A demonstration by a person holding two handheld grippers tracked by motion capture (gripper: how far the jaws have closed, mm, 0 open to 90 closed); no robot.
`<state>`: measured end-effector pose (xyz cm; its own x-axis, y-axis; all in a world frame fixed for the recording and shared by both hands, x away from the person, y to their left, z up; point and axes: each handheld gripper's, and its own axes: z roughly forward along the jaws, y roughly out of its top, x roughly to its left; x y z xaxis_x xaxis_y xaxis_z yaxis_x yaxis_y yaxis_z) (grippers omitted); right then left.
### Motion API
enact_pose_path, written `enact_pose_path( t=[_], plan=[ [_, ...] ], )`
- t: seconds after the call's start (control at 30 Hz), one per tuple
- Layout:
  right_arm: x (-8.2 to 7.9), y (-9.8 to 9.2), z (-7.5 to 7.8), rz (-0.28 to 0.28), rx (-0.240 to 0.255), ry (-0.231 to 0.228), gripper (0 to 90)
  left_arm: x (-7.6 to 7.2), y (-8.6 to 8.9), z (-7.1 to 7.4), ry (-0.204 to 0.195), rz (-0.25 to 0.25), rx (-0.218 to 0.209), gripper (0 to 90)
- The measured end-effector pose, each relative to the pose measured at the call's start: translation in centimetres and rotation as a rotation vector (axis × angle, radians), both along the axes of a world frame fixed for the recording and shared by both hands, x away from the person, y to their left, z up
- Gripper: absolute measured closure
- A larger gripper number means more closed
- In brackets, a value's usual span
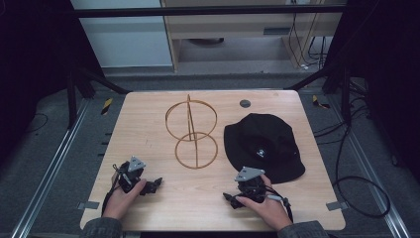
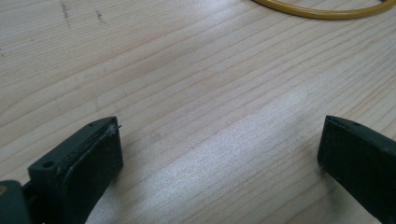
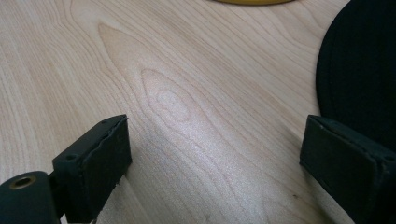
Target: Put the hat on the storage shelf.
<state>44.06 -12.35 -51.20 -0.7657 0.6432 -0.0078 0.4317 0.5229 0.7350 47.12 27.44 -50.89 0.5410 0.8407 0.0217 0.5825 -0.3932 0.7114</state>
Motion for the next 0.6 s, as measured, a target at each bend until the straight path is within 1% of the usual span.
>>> enact_pose_path(
  t=[0.33, 0.37, 0.4, 0.43, 0.47, 0.53, 0.6],
  plan=[
    [0.0, 0.1, 0.0, -0.014, 0.001, -0.001, 8.7, -0.1, 0.0, 0.0, -0.001, 0.004, 0.000, 0.0],
    [0.0, 0.2, 0.4, -0.026, -0.012, 0.017, 10.5, -0.1, 0.0, 0.0, 0.000, 0.003, 0.000, 0.0],
    [0.0, 0.2, 0.4, -0.026, -0.012, 0.017, 10.5, -0.1, 0.0, 0.0, 0.001, 0.002, 0.001, 0.0],
    [-0.1, 0.4, 0.9, -0.018, -0.009, 0.018, 10.3, -0.1, 0.0, 0.0, 0.001, 0.002, 0.000, 0.0],
    [-0.1, 0.4, 0.9, -0.018, -0.009, 0.018, 10.3, -0.1, 0.0, 0.0, 0.001, 0.002, 0.000, 0.0],
    [-0.2, 0.5, 1.8, -0.004, -0.015, -0.004, 10.2, -0.1, 0.0, 0.0, -0.001, 0.002, 0.001, 0.0],
    [-0.3, 0.6, 3.0, 0.002, -0.020, -0.021, 9.9, -0.1, 0.0, 0.0, 0.000, 0.000, 0.002, 0.0]
  ],
)
